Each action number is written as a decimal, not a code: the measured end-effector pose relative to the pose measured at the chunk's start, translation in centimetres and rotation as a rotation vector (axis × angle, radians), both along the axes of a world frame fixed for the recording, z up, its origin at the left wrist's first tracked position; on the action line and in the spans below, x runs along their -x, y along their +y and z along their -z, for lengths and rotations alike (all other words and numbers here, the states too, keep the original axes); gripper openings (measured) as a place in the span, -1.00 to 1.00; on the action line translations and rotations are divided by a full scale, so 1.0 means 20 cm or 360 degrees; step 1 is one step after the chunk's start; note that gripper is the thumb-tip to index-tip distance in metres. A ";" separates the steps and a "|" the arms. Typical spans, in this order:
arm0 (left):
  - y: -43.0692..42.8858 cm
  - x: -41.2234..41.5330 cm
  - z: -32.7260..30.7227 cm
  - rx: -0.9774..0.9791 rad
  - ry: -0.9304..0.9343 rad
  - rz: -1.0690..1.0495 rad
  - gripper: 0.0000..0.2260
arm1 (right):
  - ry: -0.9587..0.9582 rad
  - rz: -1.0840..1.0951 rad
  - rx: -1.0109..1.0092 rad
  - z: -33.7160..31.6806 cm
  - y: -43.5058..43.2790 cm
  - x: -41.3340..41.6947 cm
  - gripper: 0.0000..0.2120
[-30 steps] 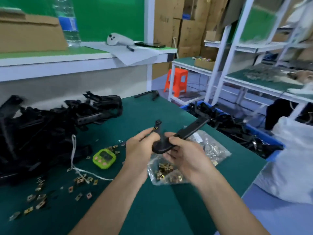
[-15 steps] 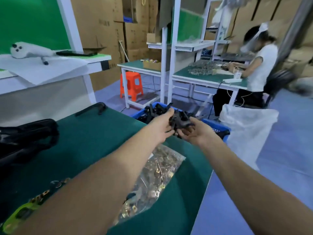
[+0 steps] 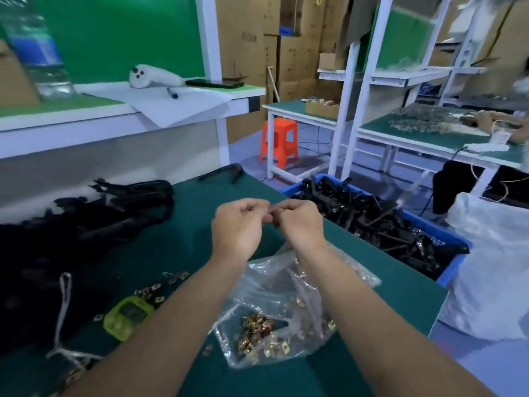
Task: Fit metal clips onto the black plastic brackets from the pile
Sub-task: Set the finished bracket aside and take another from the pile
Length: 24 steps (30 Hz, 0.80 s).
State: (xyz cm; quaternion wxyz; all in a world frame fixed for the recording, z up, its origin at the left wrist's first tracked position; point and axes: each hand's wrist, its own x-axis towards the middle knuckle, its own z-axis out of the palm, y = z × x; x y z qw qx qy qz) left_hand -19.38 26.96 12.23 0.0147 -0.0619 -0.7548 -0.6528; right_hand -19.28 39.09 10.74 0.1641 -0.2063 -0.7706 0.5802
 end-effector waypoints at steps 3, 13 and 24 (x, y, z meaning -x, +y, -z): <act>-0.28 -0.04 -0.02 0.0026 0.0093 -0.0183 -0.78 | 0.0019 -0.0312 -0.0083 -0.03 -0.29 0.02 -0.77; -1.18 -0.34 0.27 0.0176 -0.0060 -0.1045 -0.72 | -0.0120 -0.1111 -0.0357 0.17 -1.15 0.08 -0.75; -1.56 -0.59 0.62 0.1323 -0.0094 -0.0740 -0.68 | -0.0386 -0.1618 -0.0994 0.27 -1.62 0.21 -0.37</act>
